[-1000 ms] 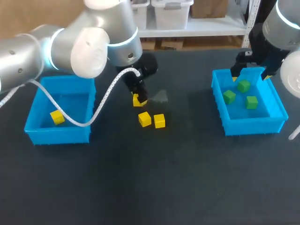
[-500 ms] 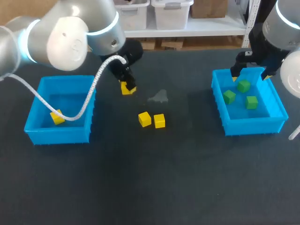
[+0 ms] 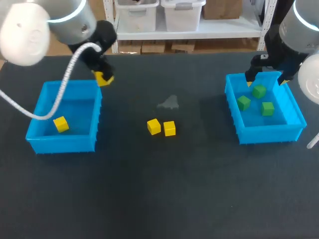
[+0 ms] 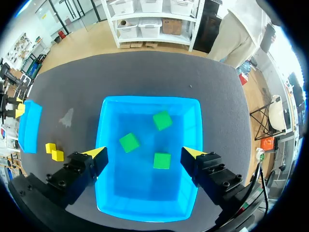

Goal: Put the green cubes in the right bin and the yellow cubes in the left bin.

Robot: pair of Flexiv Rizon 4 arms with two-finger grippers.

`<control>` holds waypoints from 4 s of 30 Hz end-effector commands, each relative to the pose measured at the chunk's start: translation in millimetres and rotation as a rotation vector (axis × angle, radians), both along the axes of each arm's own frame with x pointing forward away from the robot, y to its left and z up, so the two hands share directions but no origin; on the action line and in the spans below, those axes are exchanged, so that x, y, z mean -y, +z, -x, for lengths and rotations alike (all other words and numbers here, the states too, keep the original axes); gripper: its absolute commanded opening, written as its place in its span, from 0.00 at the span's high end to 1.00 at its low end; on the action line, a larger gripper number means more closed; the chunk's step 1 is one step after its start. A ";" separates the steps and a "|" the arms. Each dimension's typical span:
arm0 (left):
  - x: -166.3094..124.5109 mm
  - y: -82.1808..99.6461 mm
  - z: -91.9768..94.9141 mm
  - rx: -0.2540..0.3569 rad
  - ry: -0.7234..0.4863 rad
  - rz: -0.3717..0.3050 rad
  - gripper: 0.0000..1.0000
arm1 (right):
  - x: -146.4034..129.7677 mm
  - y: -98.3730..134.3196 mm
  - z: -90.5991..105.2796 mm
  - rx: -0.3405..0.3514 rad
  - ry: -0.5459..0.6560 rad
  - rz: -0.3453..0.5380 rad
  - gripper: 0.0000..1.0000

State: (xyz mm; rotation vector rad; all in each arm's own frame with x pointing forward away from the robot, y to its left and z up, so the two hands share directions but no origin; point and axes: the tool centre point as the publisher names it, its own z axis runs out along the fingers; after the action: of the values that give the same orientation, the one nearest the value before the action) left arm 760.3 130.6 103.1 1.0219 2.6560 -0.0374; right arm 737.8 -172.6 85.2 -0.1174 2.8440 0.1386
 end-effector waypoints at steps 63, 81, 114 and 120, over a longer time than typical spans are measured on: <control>100.4 -35.1 64.4 -0.077 -0.327 0.078 0.00 | 0.4 0.3 1.7 0.004 -0.001 0.000 0.00; 134.1 -72.3 80.5 -0.138 -0.394 0.018 0.00 | 0.4 0.3 1.7 0.004 -0.001 0.000 0.00; 148.7 -113.8 92.8 -0.187 -0.418 -0.065 0.20 | 0.4 0.3 1.7 0.004 -0.001 0.000 0.00; 151.9 -115.2 87.8 -0.174 -0.415 -0.075 1.00 | 0.4 0.3 1.7 0.004 -0.001 0.000 0.00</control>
State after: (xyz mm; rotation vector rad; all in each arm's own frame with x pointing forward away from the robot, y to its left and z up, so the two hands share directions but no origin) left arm 669.6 -18.3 -11.5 1.6420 2.5533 -0.1250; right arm 737.8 -172.6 85.2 -0.1174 2.8439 0.1385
